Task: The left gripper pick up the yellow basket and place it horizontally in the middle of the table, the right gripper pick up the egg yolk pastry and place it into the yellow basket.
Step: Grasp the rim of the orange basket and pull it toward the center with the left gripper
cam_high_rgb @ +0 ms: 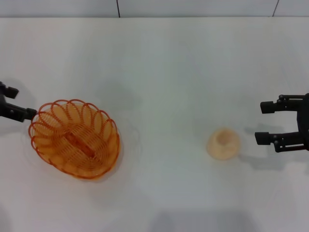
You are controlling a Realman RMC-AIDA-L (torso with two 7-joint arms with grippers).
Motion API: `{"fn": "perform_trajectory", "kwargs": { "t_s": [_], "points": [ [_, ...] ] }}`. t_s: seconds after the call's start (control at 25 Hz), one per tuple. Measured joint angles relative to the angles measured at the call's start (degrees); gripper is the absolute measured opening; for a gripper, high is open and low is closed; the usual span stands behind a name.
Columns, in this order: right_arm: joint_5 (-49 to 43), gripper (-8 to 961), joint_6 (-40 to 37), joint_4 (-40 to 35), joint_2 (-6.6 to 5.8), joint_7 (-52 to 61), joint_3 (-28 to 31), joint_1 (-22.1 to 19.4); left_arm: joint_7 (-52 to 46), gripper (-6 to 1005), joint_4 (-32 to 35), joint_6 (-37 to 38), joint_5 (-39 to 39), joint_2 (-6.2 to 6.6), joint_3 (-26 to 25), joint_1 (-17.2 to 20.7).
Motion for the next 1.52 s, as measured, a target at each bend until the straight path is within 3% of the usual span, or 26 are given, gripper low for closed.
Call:
{"fn": "perform_trajectory", "kwargs": {
  "t_s": [0.68, 1.52],
  "points": [
    [-0.02, 778, -0.84, 0.66, -0.01, -0.22, 0.00, -0.14, 0.19, 890, -9.01, -9.69, 0.50, -2.20, 3.57, -1.17],
    [-0.02, 777, -2.13, 0.70, 0.00, -0.01, 0.19, -0.11, -1.95, 889, -9.90, -7.08, 6.06, -1.47, 5.03, -4.98]
  ]
}}
